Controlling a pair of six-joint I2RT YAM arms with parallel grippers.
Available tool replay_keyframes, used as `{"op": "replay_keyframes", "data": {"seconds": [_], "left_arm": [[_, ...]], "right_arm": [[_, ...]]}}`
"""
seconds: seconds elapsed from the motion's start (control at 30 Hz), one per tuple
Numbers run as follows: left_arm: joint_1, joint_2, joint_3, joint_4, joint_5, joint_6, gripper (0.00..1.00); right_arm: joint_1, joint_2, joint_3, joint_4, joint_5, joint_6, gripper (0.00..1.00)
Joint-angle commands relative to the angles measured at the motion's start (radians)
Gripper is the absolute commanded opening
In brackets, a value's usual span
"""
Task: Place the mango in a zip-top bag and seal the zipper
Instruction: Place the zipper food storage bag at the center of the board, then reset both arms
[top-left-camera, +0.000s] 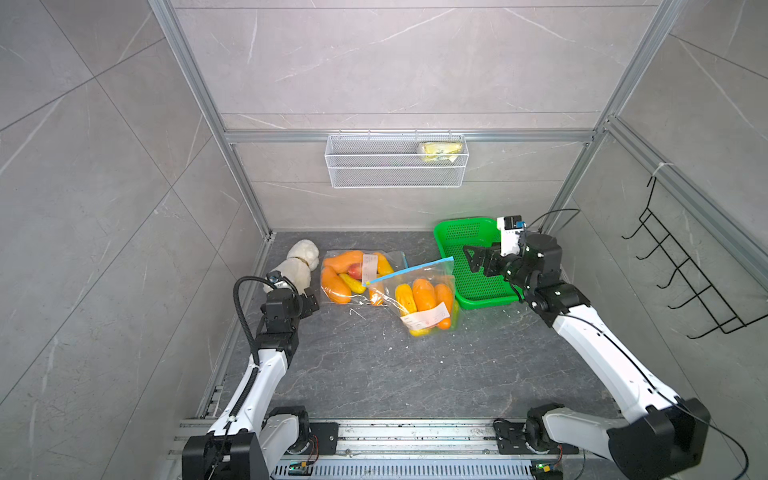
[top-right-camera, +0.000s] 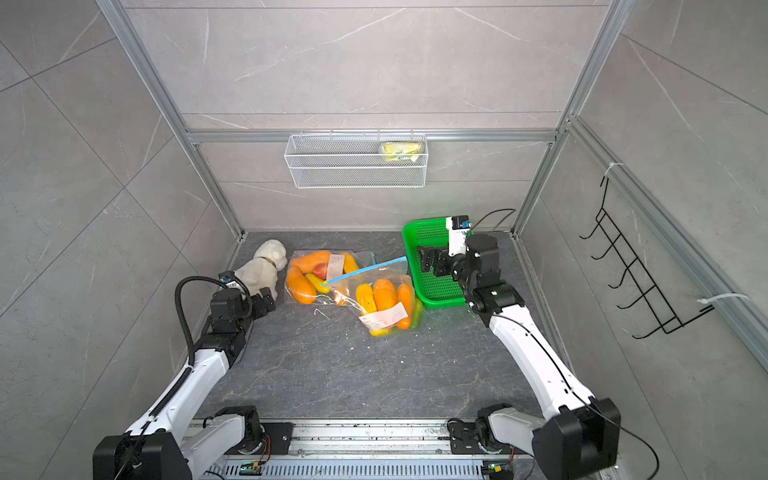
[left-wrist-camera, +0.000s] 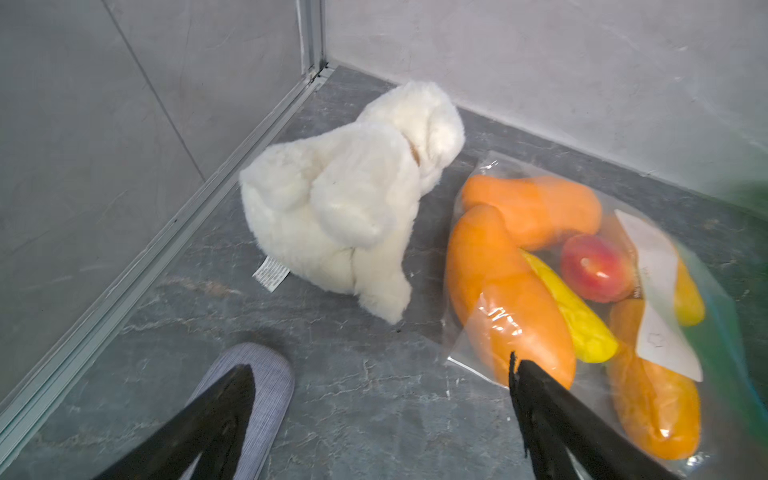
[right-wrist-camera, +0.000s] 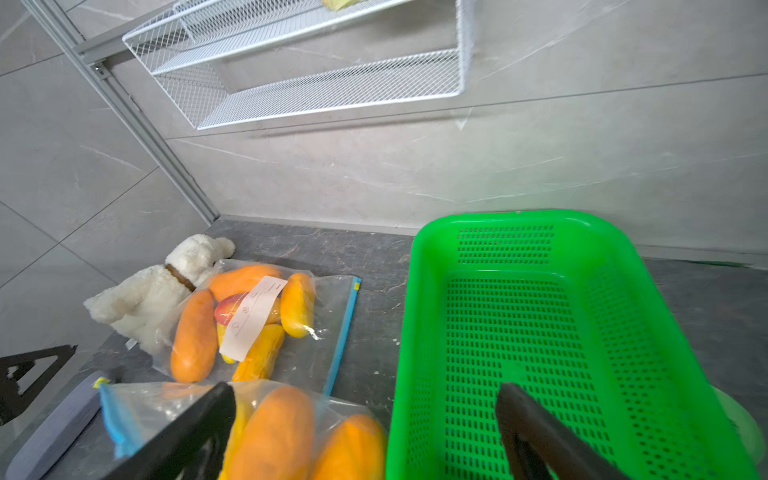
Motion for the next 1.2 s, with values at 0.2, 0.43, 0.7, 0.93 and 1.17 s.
{"op": "replay_keyframes", "data": {"seconds": [0.2, 0.43, 0.7, 0.93, 1.17], "left_arm": [[0.011, 0.009, -0.030, 0.135, -0.074, 0.008, 1.00], [0.012, -0.032, -0.207, 0.376, -0.047, 0.098, 1.00], [0.013, 0.247, -0.220, 0.626, -0.010, 0.161, 1.00], [0.008, 0.517, -0.222, 0.949, 0.096, 0.286, 1.00], [0.026, 0.505, -0.169, 0.818, 0.062, 0.238, 1.00]], "right_arm": [[-0.028, -0.054, -0.161, -0.018, 0.007, -0.031, 1.00], [-0.055, -0.142, -0.303, 0.059, 0.181, -0.042, 1.00], [-0.075, 0.038, -0.796, 0.889, 0.336, -0.115, 1.00], [-0.072, 0.362, -0.869, 1.391, 0.351, -0.192, 1.00], [-0.080, 0.371, -0.808, 1.252, 0.383, -0.171, 1.00]]}}
